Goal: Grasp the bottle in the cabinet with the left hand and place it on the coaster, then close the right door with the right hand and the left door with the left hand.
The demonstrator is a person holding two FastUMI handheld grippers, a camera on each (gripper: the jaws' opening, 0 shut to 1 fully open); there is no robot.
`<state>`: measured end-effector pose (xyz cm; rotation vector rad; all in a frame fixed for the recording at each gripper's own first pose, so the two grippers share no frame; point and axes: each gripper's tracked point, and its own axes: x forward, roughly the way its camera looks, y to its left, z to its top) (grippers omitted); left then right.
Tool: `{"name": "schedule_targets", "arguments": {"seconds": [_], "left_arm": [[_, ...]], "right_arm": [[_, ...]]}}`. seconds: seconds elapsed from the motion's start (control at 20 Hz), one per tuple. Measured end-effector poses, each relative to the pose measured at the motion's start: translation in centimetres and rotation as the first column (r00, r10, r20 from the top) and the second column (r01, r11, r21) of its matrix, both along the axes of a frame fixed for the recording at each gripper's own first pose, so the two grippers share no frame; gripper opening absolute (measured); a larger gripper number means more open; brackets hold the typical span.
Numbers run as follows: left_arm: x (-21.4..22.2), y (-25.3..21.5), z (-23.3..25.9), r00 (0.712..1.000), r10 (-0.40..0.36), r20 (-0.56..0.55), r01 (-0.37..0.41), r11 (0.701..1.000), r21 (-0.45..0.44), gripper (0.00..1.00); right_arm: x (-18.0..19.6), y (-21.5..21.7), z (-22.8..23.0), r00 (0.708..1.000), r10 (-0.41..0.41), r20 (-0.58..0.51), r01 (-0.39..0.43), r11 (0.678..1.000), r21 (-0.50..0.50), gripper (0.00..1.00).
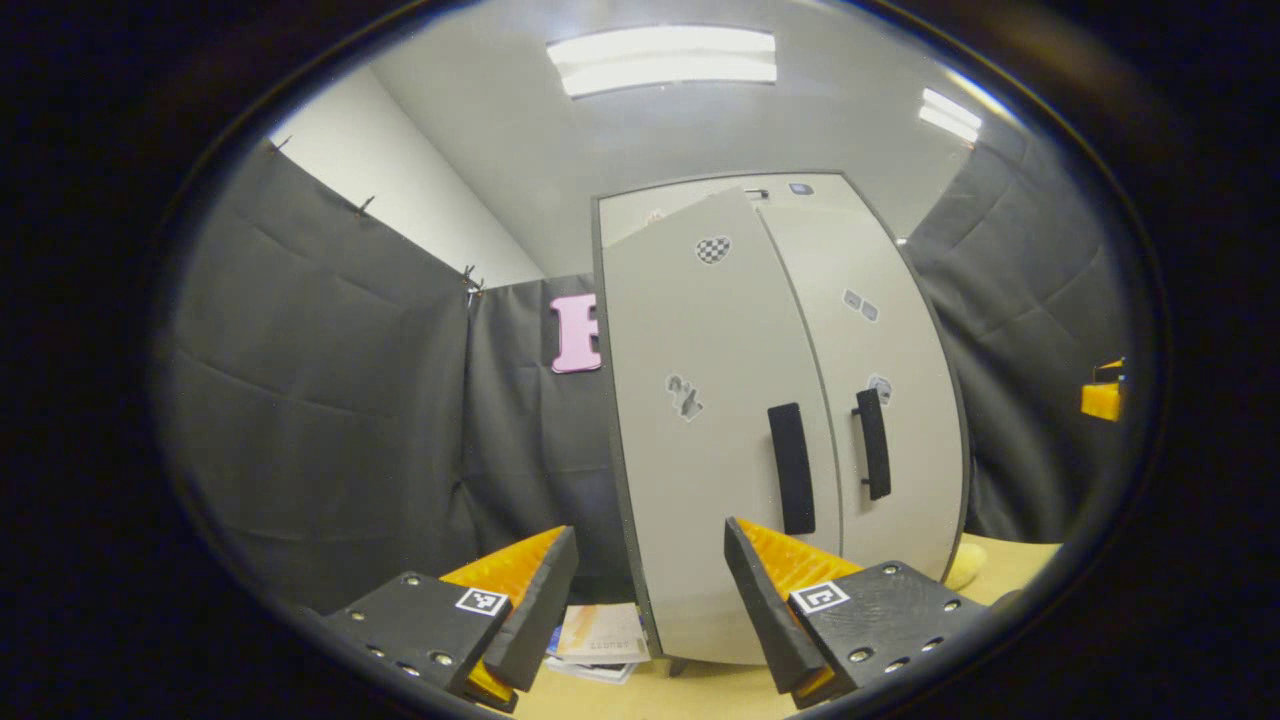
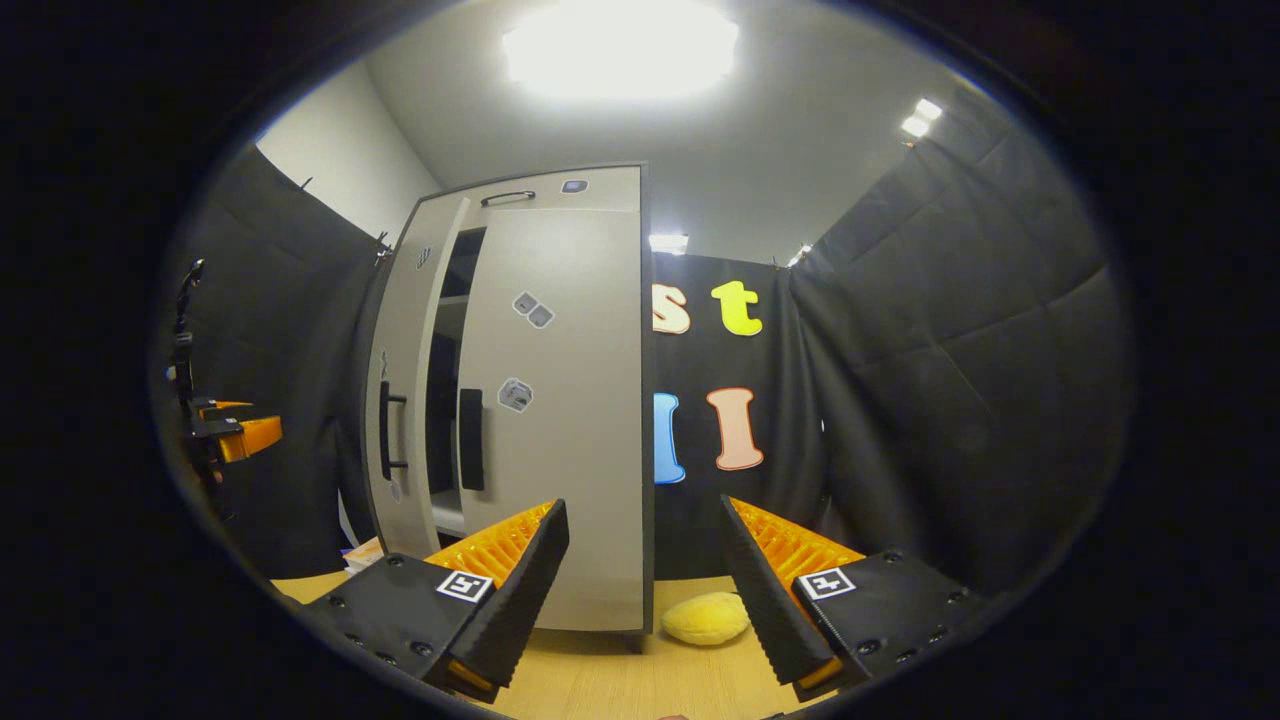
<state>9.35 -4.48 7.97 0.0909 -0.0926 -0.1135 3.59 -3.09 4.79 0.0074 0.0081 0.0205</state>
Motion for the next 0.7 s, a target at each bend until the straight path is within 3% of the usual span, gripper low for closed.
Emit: {"name": "schedule_targets", "arguments": {"seconds": [0.1, 0.15, 0.2, 0.25, 0.7], "left_arm": [[-1.0, 1.2, -0.4, 1.000, 0.003, -0.016, -0.003, 1.000, -0.020, 0.87], [-1.6, 2.0, -0.6, 1.000, 0.009, -0.019, -0.009, 1.000, -0.027, 0.94], [-2.1, 2.5, -0.8, 1.000, 0.015, -0.021, -0.016, 0.999, -0.029, 0.94], [-2.4, 3.3, -0.8, 0.999, 0.024, -0.024, -0.025, 0.999, -0.032, 0.87], [-7.0, 9.4, -2.2, 0.996, 0.088, -0.032, -0.088, 0.996, -0.019, 0.87]], "right_arm": [[-0.7, 1.0, 0.4, 1.000, 0.007, 0.001, -0.007, 1.000, -0.005, 0.95], [-1.1, 1.3, 0.5, 1.000, 0.005, 0.000, -0.005, 1.000, -0.010, 0.95], [-1.5, 1.7, 0.5, 1.000, 0.009, -0.001, -0.009, 1.000, -0.013, 0.95], [-1.9, 2.1, 0.5, 1.000, 0.011, -0.004, -0.011, 1.000, -0.013, 0.95], [-5.4, 4.3, 0.2, 1.000, 0.021, -0.009, -0.021, 1.000, 0.000, 0.95]]}}
